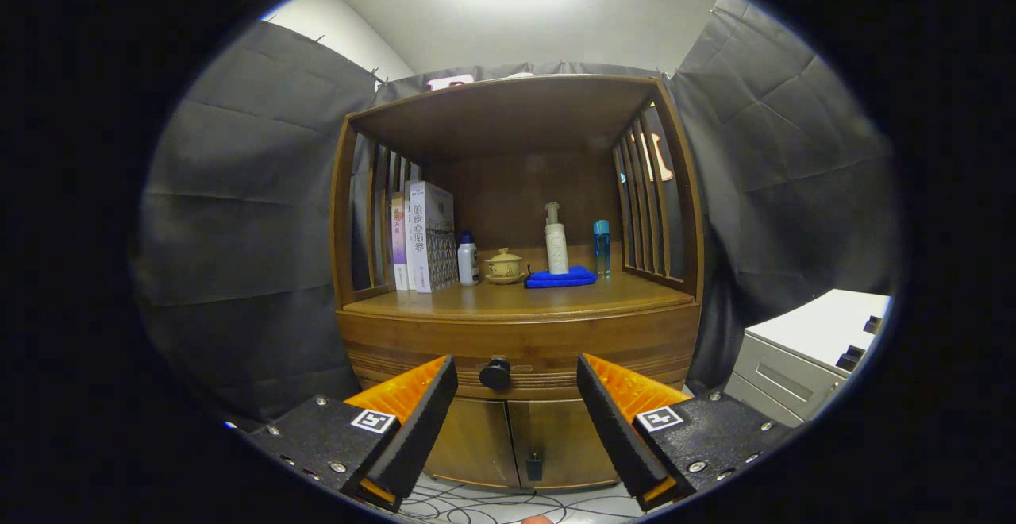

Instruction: Pull open the drawer, take out the items inside it, and place them on the countertop above the cabinet.

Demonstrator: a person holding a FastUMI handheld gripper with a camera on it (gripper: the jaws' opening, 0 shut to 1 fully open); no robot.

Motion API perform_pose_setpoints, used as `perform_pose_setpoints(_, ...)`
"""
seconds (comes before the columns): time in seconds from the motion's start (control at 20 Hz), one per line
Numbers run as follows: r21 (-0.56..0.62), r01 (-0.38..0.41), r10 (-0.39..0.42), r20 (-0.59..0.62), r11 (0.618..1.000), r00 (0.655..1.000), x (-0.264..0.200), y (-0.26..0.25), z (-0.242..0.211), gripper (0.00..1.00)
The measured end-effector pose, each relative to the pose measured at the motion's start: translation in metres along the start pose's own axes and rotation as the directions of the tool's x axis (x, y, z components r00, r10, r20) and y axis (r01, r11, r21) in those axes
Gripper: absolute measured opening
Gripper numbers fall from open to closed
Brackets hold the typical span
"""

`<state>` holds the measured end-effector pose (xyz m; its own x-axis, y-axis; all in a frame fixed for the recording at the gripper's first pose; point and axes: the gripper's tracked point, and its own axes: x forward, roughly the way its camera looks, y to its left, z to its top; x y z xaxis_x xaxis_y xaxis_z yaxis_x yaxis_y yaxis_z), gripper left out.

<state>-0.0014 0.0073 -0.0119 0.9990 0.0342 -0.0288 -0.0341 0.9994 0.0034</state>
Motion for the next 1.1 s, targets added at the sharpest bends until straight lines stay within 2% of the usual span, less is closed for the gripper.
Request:
perform_pose_setpoints(0.6,0.01,-0.043,0.043,0.018,0.999,0.999,0.021,0.011,0.016,0.94)
perform_pose_setpoints(1.1,0.01,-0.068,0.068,-0.015,0.998,0.998,0.049,0.023,0.018,0.94)
